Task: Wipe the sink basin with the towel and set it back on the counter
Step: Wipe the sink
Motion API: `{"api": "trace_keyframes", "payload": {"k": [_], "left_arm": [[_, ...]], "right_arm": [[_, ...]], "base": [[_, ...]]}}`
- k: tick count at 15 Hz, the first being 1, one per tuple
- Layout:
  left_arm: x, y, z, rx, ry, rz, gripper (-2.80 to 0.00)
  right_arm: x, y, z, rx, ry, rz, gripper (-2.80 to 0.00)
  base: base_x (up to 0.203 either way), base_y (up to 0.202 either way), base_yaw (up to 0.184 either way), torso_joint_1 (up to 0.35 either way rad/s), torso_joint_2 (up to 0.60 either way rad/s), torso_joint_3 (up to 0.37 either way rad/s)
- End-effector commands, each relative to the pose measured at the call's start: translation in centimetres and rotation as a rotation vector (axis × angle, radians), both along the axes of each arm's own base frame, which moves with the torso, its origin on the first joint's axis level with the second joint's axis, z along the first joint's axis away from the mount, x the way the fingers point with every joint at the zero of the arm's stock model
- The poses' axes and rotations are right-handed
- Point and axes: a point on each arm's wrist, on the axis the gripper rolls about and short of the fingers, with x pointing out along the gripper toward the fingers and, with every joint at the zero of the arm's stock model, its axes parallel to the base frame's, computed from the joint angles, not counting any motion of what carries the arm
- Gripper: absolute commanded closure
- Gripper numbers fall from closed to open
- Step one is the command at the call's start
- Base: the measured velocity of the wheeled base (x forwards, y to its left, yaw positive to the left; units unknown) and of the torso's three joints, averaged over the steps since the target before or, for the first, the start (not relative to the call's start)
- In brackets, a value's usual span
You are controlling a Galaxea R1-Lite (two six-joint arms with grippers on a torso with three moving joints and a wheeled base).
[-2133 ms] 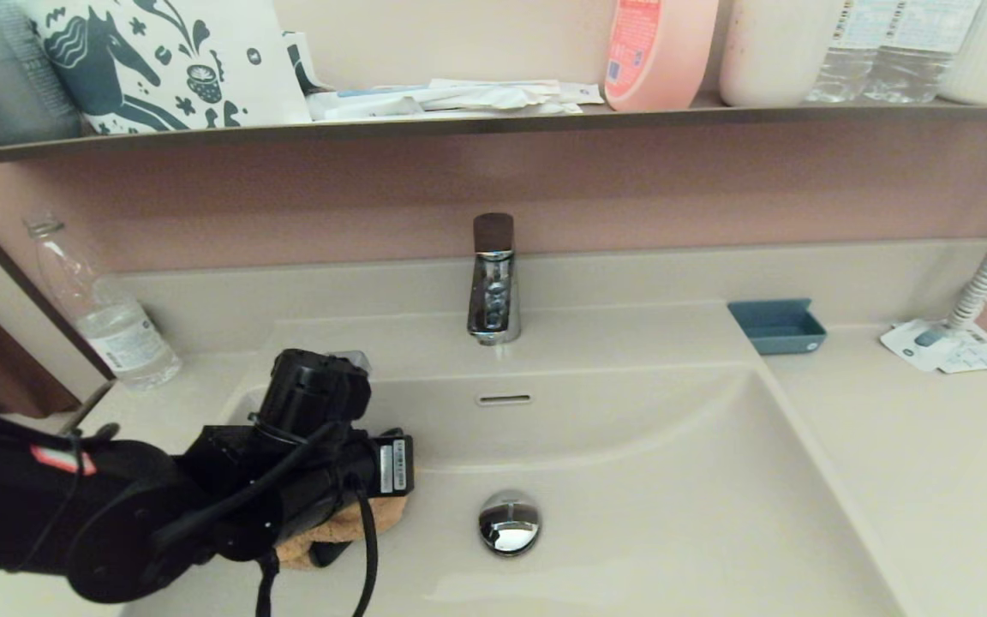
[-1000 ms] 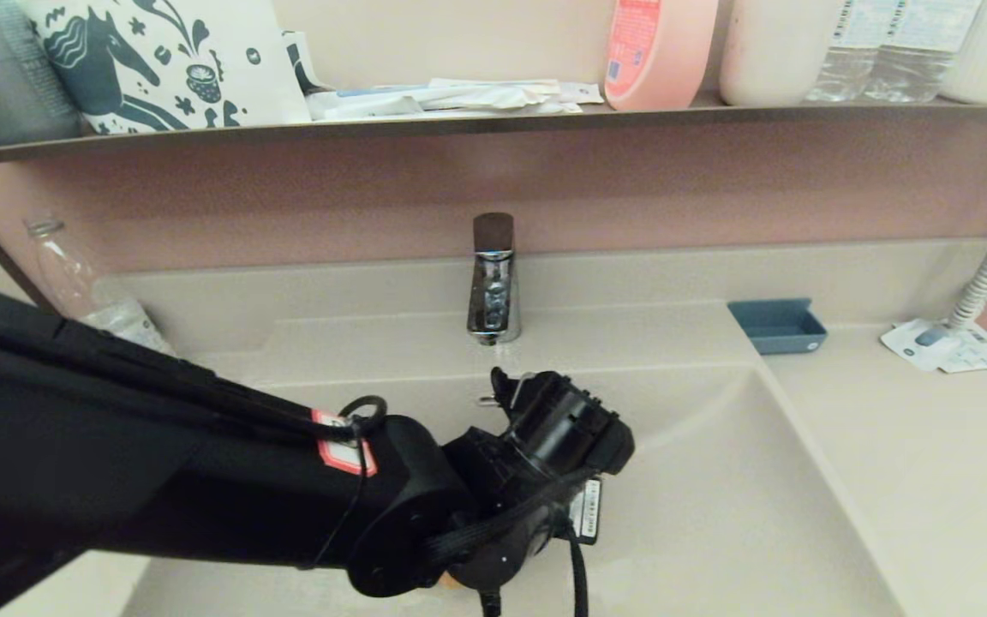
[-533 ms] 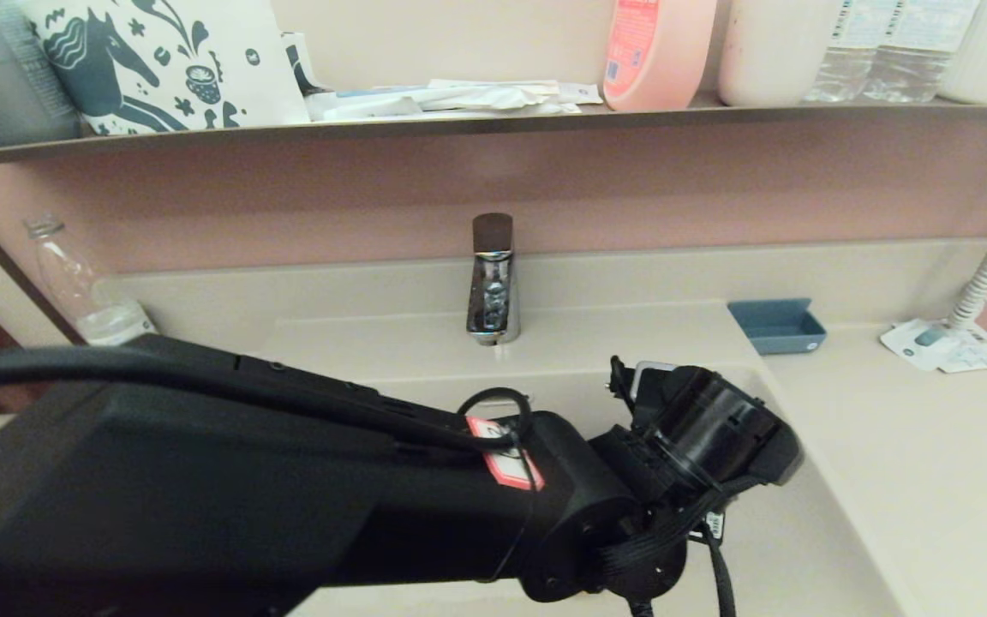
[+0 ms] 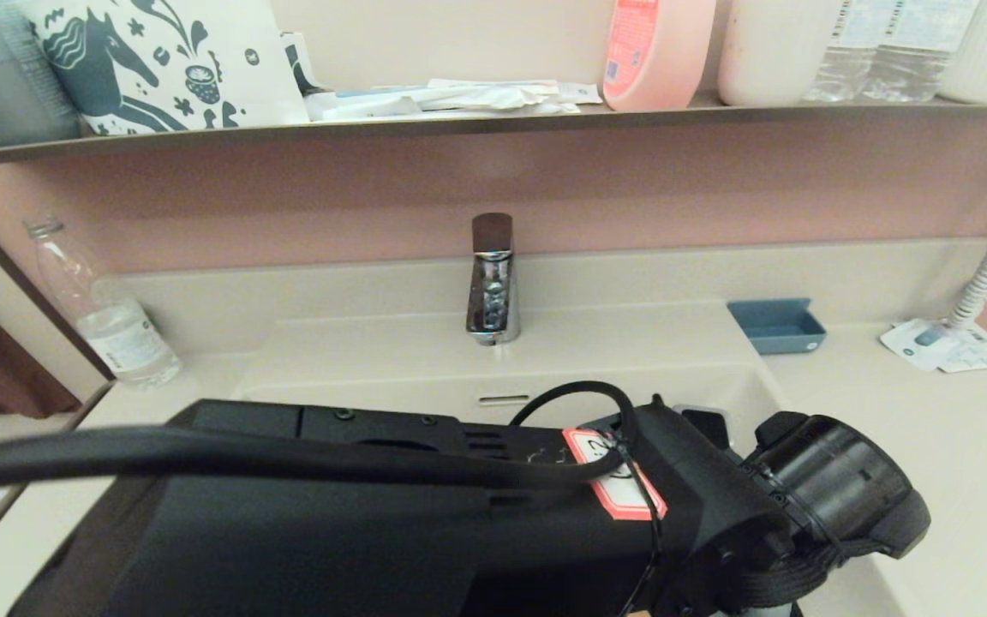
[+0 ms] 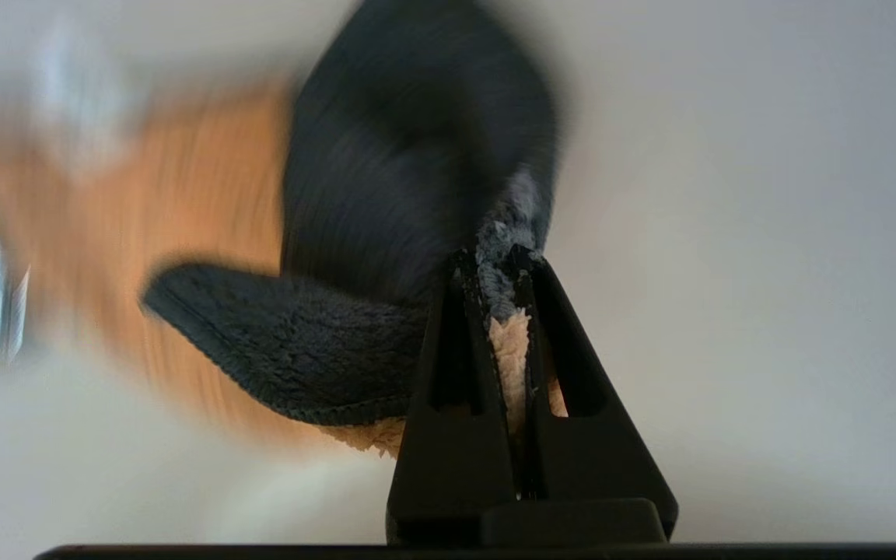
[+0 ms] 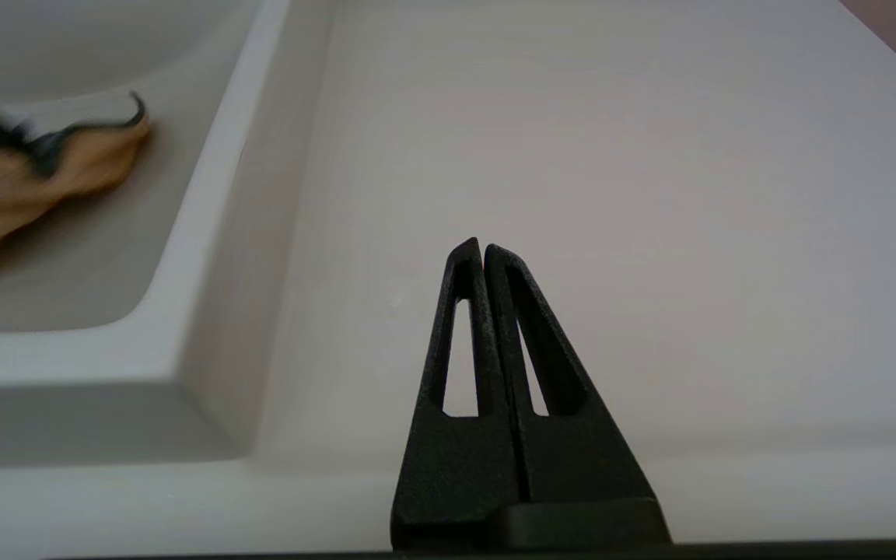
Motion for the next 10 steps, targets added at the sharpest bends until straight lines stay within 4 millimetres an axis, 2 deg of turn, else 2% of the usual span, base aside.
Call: {"api": "trace_keyframes", "payload": {"k": [1,6,10], "left_arm": [[-0.7,1.6,0.0,0.088,0.120,0.077,0.00],[0.2,5.7,-3.0,0.275,0.239,0.182,0.00],[2.9,11.0,-0.8,0.307,0.253,0.233,0.00]], "right_arm": [[0.0,0.0,0.0,0.000,0.002,0.001,0.00],[0.0,0.0,0.0,0.000,0.002,0.001,0.00],[0.0,0.0,0.0,0.000,0.002,0.001,0.00]], "base": [[0.000,0.000,0.000,0.000,0.00,0.000],[0.000,0.000,0.000,0.000,0.00,0.000],[0.000,0.000,0.000,0.000,0.00,0.000]]}}
